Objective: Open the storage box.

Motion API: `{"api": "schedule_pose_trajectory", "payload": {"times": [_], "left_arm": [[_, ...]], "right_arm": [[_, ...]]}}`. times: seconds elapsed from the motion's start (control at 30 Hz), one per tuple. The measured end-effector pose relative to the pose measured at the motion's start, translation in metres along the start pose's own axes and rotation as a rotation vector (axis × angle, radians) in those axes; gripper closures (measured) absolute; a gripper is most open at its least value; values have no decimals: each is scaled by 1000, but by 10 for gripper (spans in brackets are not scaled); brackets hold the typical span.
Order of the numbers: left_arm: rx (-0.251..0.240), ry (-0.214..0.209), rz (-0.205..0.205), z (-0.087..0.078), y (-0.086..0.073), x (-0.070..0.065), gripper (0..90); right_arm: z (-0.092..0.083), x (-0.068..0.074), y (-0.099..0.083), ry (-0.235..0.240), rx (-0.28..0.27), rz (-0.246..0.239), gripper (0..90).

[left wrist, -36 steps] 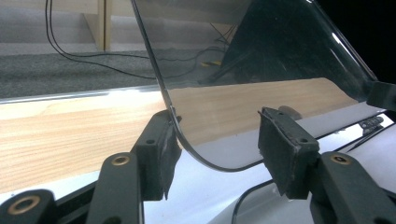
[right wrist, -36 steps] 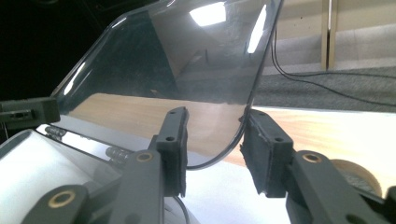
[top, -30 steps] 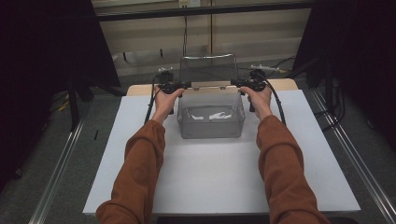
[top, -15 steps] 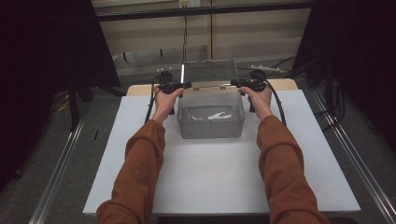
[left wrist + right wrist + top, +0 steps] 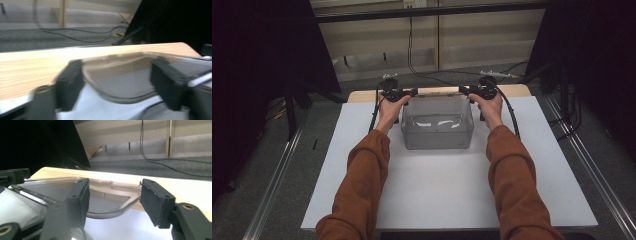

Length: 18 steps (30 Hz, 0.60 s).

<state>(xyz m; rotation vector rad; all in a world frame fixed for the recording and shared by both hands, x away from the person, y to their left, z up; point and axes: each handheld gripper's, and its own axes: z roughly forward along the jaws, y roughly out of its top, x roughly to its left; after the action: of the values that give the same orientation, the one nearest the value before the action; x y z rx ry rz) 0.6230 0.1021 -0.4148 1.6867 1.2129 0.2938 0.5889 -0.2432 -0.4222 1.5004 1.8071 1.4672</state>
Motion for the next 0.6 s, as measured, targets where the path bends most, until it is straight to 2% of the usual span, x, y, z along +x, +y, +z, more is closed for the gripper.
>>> {"api": "schedule_pose_trajectory", "payload": {"times": [0.03,0.07,0.37,0.43,0.47,0.5,0.53,0.57,0.6], "left_arm": [[0,0,0,0,0,0,236],[-16,-3,15,-1,1,-1,227],[-25,-19,60,-6,3,-8,164],[-22,-19,76,-8,2,-8,124],[-42,-24,81,-10,0,-8,118],[-42,-24,81,-10,0,-8,116],[-45,-26,97,-11,-1,-8,110],[-54,-17,135,-13,-3,-8,100],[-52,-15,143,-15,-4,-8,91]], "right_arm": [[0,0,0,0,0,0,392],[-1,2,2,-29,-12,-34,365],[-9,6,5,-43,-24,-69,216],[-13,8,4,-53,-37,-100,188],[-14,9,3,-59,-40,-114,168],[-14,9,3,-59,-40,-114,168],[-17,8,3,-71,-47,-125,130],[-18,8,3,-70,-55,-123,114],[-20,9,3,-67,-59,-125,98]]}}
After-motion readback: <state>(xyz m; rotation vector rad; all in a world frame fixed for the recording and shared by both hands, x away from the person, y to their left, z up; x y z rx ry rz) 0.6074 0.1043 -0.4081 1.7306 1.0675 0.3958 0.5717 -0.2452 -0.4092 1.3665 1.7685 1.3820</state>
